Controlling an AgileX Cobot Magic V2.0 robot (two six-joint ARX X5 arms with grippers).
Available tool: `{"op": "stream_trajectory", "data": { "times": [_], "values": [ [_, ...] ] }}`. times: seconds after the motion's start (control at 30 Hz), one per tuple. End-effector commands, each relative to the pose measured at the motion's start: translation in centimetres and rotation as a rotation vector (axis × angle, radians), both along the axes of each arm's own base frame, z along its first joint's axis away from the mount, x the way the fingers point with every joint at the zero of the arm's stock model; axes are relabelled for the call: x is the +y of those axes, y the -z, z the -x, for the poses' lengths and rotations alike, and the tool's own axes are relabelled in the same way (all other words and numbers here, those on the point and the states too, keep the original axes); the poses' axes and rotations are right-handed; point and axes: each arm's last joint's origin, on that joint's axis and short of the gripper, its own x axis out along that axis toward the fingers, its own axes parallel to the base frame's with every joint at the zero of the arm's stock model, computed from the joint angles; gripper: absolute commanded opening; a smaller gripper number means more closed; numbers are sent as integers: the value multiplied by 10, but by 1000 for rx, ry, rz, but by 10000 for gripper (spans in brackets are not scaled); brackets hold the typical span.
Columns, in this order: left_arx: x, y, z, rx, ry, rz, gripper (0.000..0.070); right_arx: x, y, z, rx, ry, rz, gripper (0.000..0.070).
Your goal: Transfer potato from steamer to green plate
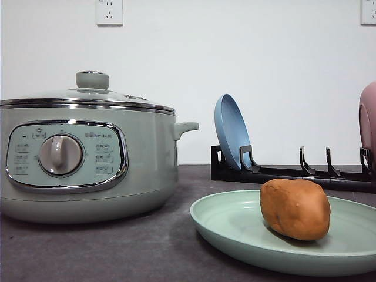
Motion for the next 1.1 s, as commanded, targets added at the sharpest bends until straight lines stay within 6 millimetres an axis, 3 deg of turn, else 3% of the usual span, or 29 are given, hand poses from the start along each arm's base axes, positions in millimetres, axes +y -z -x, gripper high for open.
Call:
{"op": "stream_trajectory", "data": {
  "times": [0.0, 1.07],
  "values": [
    [0, 8, -1, 27, -4, 2, 2, 0, 0, 0, -10, 2, -3, 1],
    [0, 8, -1, 27, -4, 2, 2, 0, 0, 0, -10, 2, -3, 1]
  ]
}}
